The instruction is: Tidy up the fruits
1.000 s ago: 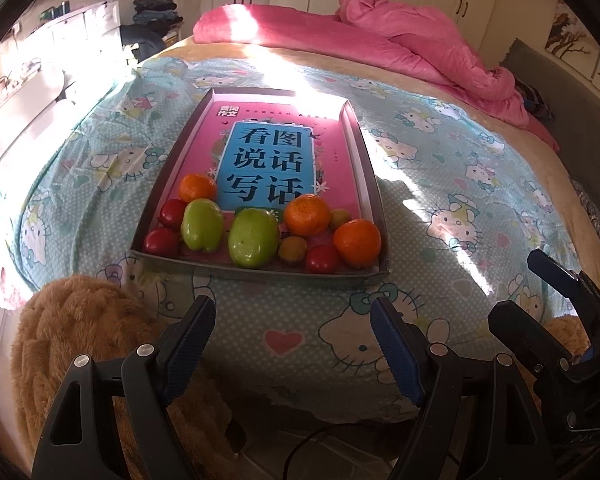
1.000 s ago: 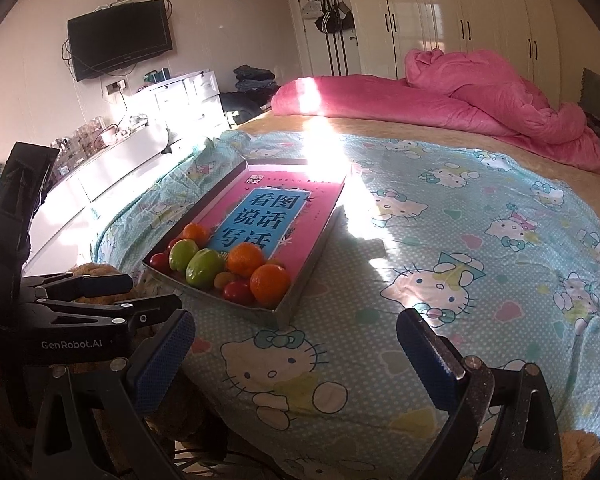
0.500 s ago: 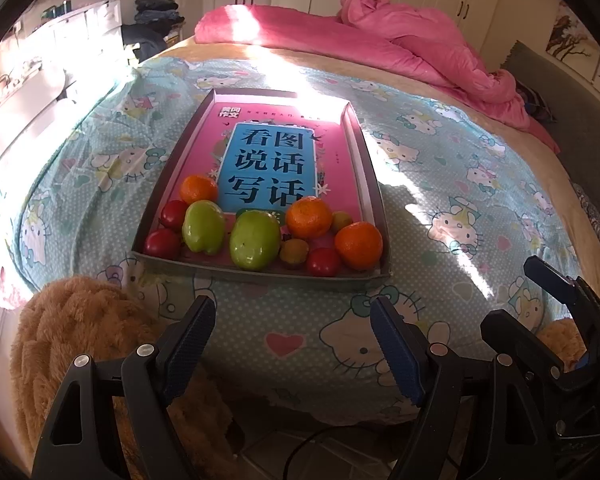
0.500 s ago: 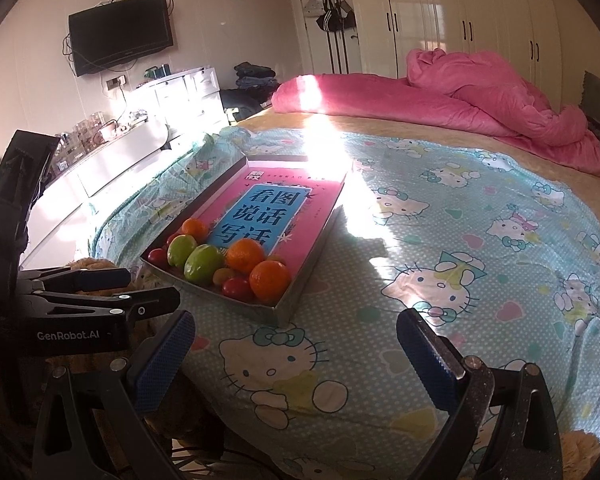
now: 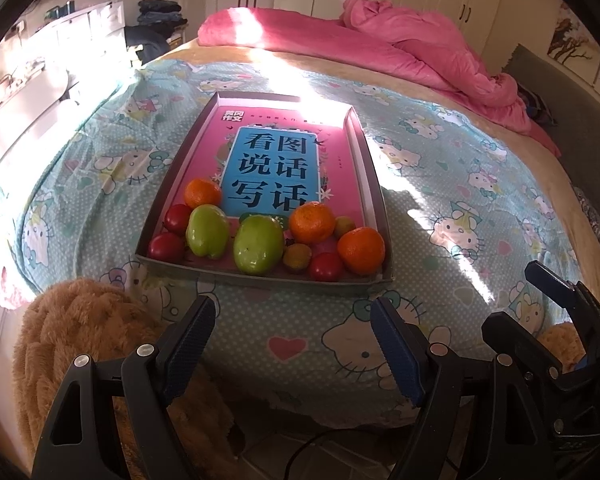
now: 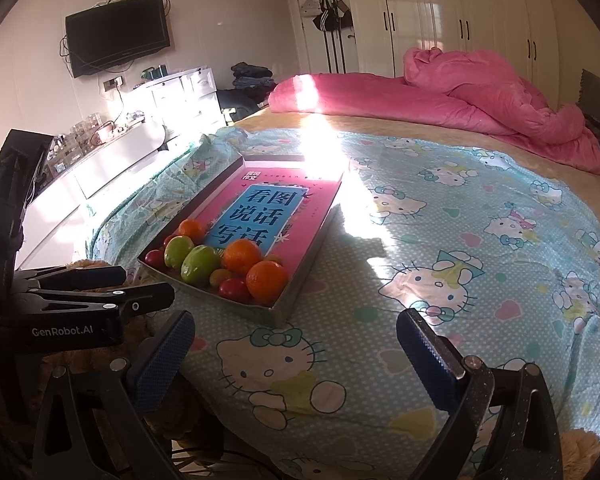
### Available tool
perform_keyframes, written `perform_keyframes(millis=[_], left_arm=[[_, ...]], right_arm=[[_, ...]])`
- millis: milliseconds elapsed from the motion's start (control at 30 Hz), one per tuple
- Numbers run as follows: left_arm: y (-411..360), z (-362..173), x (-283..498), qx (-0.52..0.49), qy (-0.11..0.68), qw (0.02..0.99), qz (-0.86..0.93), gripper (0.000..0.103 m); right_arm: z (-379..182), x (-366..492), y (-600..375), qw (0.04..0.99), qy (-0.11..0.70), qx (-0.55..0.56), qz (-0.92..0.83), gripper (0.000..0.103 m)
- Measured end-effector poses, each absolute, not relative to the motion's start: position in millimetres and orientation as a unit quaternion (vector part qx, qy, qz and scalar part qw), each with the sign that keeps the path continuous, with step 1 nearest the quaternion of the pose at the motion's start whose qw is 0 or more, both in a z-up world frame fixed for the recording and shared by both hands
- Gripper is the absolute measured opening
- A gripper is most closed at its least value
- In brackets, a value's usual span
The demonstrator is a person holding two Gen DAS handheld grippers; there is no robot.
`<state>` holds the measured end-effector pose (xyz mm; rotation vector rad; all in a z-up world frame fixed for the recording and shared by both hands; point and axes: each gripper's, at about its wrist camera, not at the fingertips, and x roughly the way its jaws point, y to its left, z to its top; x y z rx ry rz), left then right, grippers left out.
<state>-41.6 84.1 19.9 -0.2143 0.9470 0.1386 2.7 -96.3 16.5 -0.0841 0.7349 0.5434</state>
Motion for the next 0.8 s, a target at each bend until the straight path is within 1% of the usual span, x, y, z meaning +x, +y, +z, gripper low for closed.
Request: perform_keyframes(millis=[800], left_arm=[[85.1,23.9,-43.3,-0.1,0.448,0.886,0.072,0.081]], right_arm=[[16.5,1.7,-97.0,0.9,0.348,-0.042,0.26,0.102]])
